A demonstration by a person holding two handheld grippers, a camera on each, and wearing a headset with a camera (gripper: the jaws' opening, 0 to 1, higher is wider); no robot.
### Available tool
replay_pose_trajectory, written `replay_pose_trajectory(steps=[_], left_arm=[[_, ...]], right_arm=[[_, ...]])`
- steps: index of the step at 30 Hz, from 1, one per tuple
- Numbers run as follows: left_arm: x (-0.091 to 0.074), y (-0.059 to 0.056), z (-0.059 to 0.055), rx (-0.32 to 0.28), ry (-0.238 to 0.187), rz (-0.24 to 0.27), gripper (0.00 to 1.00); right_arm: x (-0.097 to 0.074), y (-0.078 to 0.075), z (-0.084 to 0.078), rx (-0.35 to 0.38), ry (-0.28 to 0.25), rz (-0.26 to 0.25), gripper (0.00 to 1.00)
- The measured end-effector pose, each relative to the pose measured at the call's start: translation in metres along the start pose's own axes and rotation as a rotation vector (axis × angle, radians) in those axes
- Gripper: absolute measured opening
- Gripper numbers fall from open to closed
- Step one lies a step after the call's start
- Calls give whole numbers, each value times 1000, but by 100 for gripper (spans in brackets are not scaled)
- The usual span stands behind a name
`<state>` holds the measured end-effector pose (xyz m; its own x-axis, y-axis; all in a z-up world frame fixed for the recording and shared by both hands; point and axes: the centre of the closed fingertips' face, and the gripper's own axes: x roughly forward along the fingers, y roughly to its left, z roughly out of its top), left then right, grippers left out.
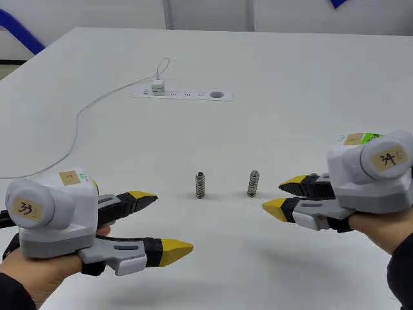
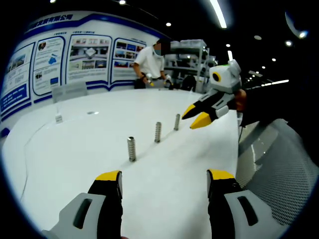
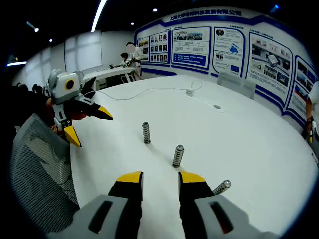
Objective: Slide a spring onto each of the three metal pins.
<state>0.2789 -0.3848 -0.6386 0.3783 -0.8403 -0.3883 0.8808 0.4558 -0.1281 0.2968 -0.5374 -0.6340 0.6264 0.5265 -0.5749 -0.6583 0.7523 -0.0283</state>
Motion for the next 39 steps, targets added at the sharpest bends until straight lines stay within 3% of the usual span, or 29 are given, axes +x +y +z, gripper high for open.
replay_pose_trajectory(steps=[16, 23, 31, 39], left_arm=[[1, -1, 0, -3, -1, -5, 71], [0, -1, -1, -7, 0, -5, 72], [1, -2, -7, 3, 19, -11, 73], [3, -1, -8, 4, 23, -16, 73]], right_arm=[[-42, -30, -25, 23, -30, -65, 38], [-57, -38, -29, 51, -72, -88, 43], [-67, -41, -33, 39, -105, -86, 49], [-75, -47, -42, 33, -105, -92, 54]])
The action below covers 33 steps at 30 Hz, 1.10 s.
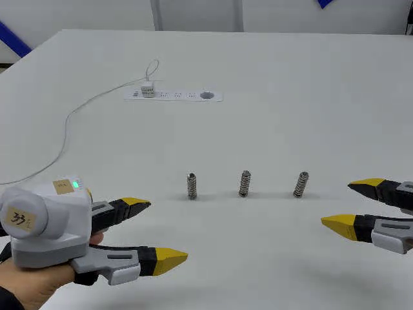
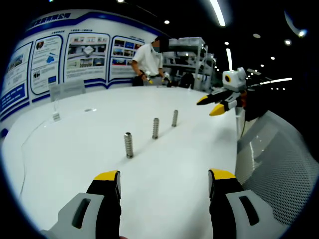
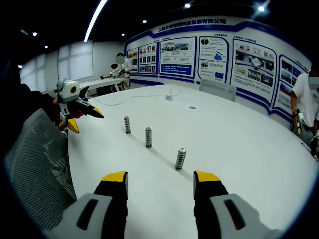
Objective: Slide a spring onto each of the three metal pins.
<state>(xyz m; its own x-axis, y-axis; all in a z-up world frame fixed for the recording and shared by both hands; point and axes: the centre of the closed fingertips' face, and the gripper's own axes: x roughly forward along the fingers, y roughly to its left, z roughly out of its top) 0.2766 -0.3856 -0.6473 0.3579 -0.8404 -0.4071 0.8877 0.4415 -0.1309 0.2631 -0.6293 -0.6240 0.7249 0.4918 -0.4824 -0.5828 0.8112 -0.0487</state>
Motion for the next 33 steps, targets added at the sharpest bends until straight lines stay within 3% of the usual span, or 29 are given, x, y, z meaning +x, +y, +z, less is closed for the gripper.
replay_pose_trajectory(steps=[7, 33], left_arm=[[0, 2, -1, -8, -3, 4, 74], [4, 1, 2, -13, -6, 4, 74]], right_arm=[[-8, -9, -1, 27, -20, -21, 56], [-13, -9, 2, 18, -27, -8, 60]])
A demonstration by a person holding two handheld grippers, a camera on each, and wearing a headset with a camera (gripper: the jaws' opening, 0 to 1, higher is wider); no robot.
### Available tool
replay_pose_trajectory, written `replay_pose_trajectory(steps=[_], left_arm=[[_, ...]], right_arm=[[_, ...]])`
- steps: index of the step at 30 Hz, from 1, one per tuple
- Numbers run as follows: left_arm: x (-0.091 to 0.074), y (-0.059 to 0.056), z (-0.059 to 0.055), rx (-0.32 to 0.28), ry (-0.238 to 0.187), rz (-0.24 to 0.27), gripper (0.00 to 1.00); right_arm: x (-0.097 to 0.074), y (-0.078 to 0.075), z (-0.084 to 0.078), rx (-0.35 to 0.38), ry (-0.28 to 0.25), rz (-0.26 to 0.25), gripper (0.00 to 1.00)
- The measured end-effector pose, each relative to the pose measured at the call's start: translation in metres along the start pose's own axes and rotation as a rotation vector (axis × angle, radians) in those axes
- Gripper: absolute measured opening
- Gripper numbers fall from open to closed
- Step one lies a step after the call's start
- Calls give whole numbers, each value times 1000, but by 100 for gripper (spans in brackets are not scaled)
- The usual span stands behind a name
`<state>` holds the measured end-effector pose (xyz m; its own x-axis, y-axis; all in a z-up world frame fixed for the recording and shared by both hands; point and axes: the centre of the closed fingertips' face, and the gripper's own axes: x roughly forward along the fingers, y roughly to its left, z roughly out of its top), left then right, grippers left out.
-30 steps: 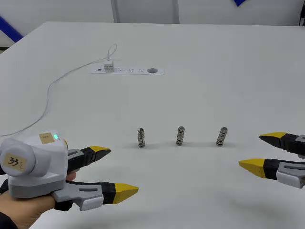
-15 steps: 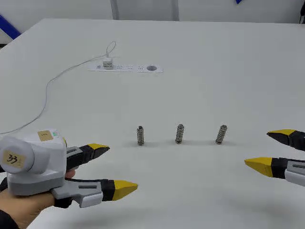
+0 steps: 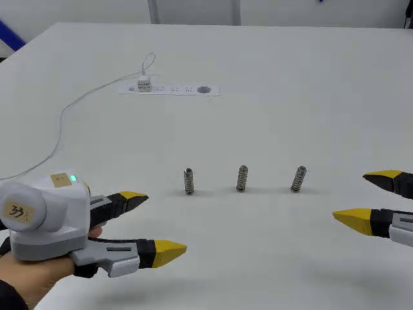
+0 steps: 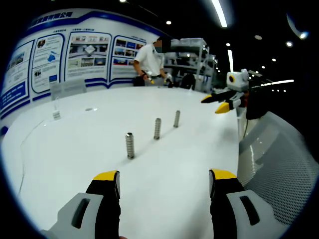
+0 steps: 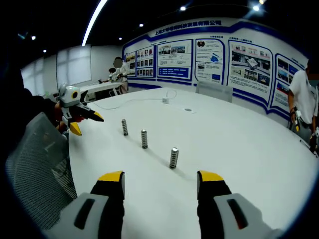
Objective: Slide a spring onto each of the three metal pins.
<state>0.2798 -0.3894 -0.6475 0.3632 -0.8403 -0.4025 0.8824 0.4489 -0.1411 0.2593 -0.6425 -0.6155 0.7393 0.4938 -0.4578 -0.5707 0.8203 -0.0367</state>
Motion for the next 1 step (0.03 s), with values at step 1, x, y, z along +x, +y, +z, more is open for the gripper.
replay_pose_trajectory(steps=[1], left_arm=[[0, 0, 0, 0, 0, 0, 74]], right_arm=[[0, 0, 0, 0, 1, 1, 60]])
